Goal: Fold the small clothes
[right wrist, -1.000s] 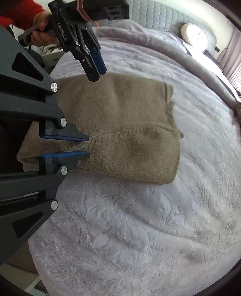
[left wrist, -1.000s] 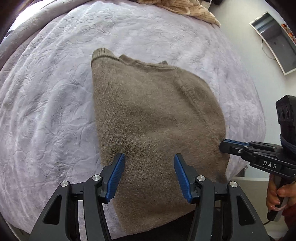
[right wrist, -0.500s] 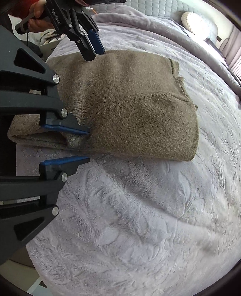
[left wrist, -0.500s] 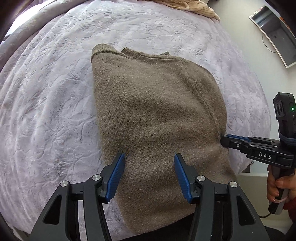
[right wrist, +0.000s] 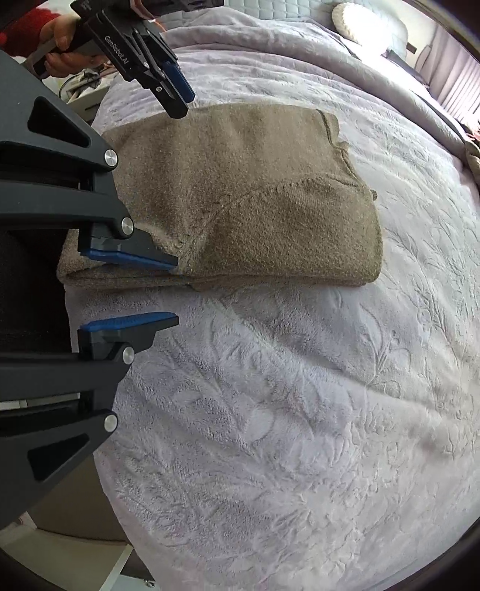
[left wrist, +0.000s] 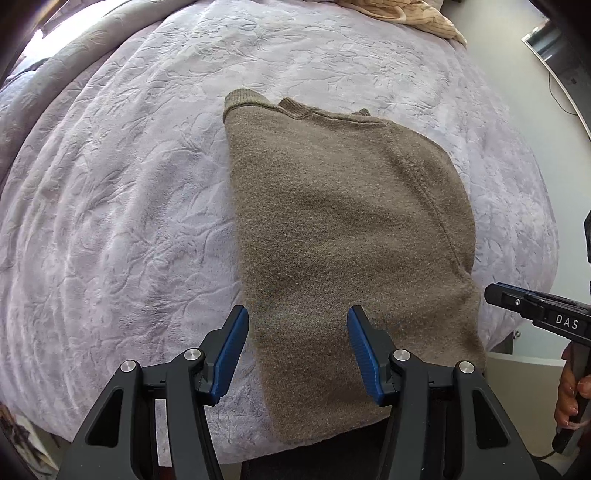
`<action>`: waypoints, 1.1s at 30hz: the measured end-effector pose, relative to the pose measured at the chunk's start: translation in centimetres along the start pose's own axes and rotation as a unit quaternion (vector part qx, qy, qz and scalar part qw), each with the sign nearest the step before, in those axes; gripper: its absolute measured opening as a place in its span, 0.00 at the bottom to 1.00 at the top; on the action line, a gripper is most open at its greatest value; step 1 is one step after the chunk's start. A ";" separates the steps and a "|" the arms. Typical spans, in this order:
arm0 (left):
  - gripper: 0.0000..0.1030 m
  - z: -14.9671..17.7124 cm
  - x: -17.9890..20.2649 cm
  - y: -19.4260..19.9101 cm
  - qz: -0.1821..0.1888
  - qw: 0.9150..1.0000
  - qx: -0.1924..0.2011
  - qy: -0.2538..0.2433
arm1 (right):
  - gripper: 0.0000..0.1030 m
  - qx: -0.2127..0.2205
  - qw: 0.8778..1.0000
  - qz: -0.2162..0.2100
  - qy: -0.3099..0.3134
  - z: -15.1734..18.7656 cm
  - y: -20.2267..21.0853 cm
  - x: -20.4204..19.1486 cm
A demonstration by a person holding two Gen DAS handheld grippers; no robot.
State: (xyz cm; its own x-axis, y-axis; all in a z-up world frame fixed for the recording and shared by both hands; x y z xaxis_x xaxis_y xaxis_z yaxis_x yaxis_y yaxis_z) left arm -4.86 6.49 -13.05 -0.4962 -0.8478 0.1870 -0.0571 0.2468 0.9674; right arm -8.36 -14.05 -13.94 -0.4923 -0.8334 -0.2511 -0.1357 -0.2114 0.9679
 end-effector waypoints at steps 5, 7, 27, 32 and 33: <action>0.94 0.2 -0.6 0.9 -0.028 0.999 0.000 0.020 | 0.35 0.003 1.000 0.000 0.009 -0.1 0.3 -2.0; 0.94 0.2 -0.7 1.3 -0.035 0.999 0.002 0.017 | 0.42 0.007 1.000 0.002 0.014 -0.2 0.4 -2.7; 0.99 0.4 -2.6 2.1 -0.081 0.996 -0.009 0.045 | 0.86 0.049 0.996 0.063 0.040 -0.6 0.6 -5.0; 0.99 0.5 -2.8 2.2 -0.088 0.995 -0.010 0.044 | 0.86 0.052 0.996 0.066 0.036 -0.5 0.8 -5.2; 0.99 0.4 -2.8 2.3 -0.090 0.995 -0.009 0.044 | 0.86 0.052 0.996 0.067 0.036 -0.5 0.8 -5.2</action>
State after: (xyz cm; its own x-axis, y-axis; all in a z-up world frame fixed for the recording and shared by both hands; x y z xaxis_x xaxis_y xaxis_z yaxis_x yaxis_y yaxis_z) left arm -3.98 9.66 -11.46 -0.4014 -0.9156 0.0248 -0.1224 0.0804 0.9892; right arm -5.44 -10.18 -11.86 -0.4491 -0.8860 -0.1154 -0.1635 -0.0455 0.9855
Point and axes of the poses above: each gripper's, at about its wrist camera, not at the fingertips, and y roughly against the way its jaws point, x to its right, z to its underside, the point moved 8 cm from there along -y, roughly the way its jaws point, and after that the axes turned 11 degrees about -y, right-handed, at the moved point
